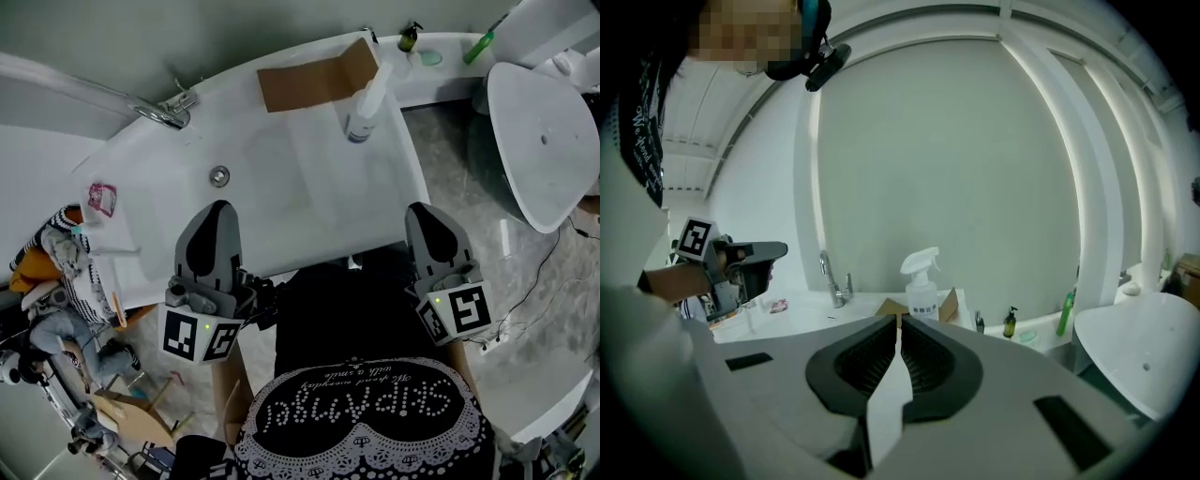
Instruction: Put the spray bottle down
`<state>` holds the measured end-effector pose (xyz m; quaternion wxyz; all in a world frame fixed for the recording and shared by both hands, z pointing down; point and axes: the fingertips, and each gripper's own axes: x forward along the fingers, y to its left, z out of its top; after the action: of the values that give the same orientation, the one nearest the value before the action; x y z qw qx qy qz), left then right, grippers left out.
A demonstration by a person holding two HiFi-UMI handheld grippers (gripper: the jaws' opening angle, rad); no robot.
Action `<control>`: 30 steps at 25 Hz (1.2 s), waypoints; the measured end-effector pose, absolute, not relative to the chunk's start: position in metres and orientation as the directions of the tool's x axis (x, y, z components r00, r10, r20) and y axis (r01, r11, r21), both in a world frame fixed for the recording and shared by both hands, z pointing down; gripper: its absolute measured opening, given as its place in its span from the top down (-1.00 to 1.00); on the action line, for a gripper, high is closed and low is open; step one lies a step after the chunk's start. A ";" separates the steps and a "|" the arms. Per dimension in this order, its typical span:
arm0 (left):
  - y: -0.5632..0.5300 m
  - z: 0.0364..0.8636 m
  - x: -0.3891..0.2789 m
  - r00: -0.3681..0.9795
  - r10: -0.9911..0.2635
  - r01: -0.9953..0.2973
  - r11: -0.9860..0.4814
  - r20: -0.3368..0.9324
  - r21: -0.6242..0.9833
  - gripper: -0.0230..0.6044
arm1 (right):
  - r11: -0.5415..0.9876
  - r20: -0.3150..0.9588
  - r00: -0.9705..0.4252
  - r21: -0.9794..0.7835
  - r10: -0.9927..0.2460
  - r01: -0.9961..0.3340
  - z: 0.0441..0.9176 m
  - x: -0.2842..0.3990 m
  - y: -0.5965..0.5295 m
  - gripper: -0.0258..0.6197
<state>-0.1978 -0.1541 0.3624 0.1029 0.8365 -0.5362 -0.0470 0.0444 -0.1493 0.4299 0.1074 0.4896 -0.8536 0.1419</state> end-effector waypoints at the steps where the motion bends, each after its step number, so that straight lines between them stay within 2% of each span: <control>1: -0.154 0.363 -0.196 0.424 -0.905 -0.887 -0.406 0.038 0.219 0.91 | 0.480 0.326 -0.497 -0.137 -0.805 -0.867 0.431 0.046 -0.148 0.83; 9: -0.158 0.359 -0.162 0.441 -0.897 -0.883 -0.424 0.044 0.203 0.91 | 0.454 0.343 -0.476 -0.148 -0.809 -0.878 0.438 0.079 -0.146 0.83; 20: -0.131 0.353 -0.095 0.457 -0.889 -0.877 -0.447 0.020 0.179 0.91 | 0.467 0.287 -0.490 -0.151 -0.823 -0.871 0.433 0.137 -0.130 0.83; 30: -0.136 0.343 -0.066 0.490 -0.871 -0.862 -0.482 0.017 0.160 0.91 | 0.455 0.279 -0.481 -0.155 -0.831 -0.877 0.433 0.156 -0.131 0.83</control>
<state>-0.0656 -0.1357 0.3429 0.0735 0.8601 -0.5037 -0.0331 0.1562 -0.1306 0.4328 0.0818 0.5030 -0.8490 0.1396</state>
